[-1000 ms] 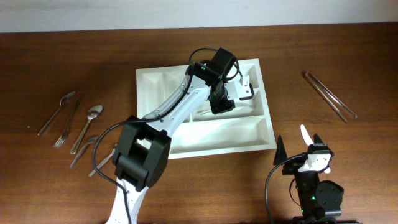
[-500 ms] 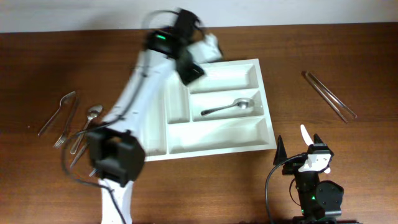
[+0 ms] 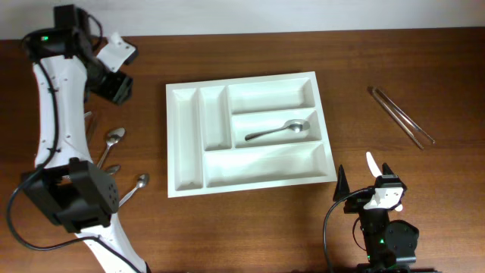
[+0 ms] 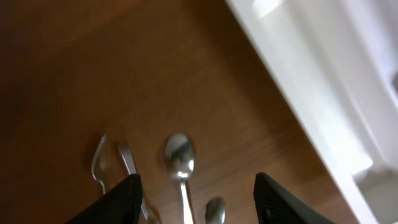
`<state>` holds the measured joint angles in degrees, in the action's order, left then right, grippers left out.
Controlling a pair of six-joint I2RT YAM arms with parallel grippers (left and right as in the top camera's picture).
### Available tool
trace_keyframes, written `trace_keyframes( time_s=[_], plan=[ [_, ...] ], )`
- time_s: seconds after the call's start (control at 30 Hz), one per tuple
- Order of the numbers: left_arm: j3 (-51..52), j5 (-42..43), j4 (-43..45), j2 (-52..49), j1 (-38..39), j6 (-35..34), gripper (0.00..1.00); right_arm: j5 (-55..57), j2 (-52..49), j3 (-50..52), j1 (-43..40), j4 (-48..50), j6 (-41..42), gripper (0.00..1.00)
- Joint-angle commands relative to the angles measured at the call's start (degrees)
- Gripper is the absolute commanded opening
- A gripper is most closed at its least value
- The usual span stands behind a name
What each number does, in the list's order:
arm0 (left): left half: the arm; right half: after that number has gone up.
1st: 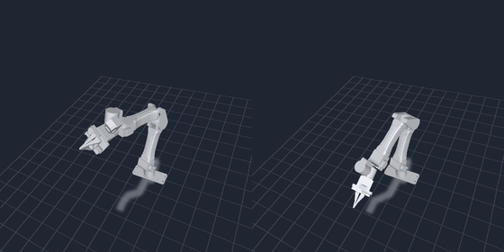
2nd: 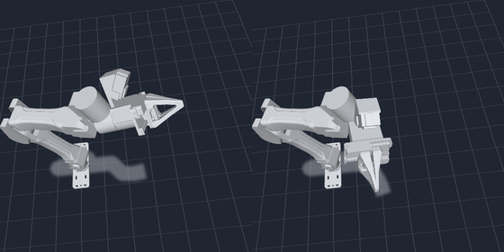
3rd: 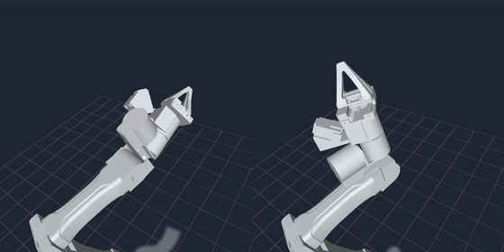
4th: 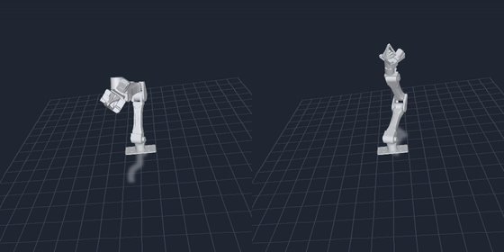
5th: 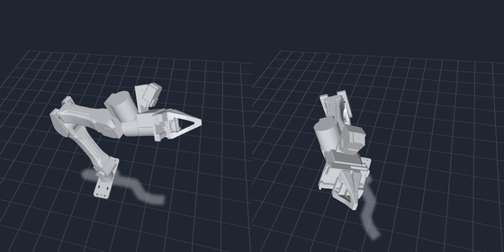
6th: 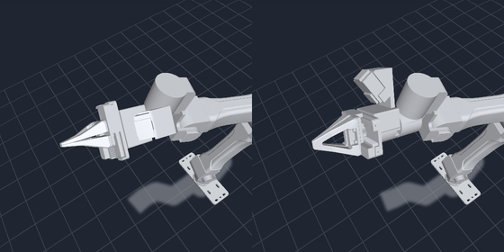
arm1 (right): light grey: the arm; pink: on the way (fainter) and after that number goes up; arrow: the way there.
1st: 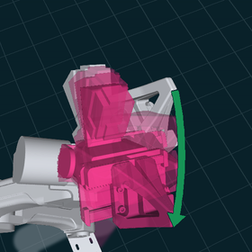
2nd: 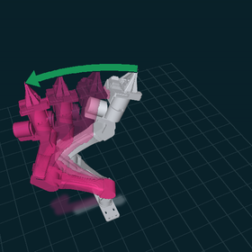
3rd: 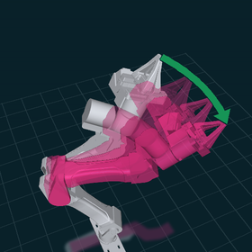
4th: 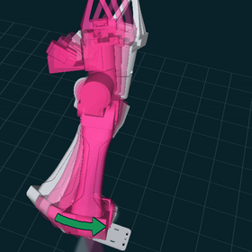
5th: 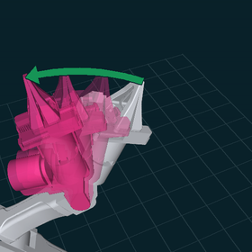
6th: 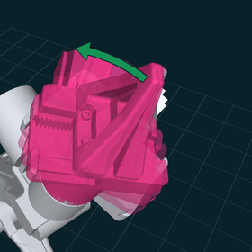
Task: Pack container
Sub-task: 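Return the left gripper to the cutlery and grasp a second spoon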
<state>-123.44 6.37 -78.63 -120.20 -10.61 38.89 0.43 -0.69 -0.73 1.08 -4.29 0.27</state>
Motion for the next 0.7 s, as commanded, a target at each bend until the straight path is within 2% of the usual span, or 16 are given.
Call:
trace_keyframes(
  time_s=[0.0, 0.27, 0.67],
  plan=[
    [5.6, 0.5, 0.5, 0.9, -3.7, 1.3, 0.59, 0.7, 0.4, 0.4, -0.5, -0.2, 0.7, 0.99],
    [23.8, 4.6, 10.3, 0.9, -8.9, 1.3, 0.59, 0.7, 0.4, 0.4, -0.5, -0.2, 0.7, 0.99],
    [30.6, 1.0, 17.3, 0.9, -9.7, 1.2, 0.64, 0.7, 0.4, 0.4, -0.5, -0.2, 0.7, 0.99]
  ],
)
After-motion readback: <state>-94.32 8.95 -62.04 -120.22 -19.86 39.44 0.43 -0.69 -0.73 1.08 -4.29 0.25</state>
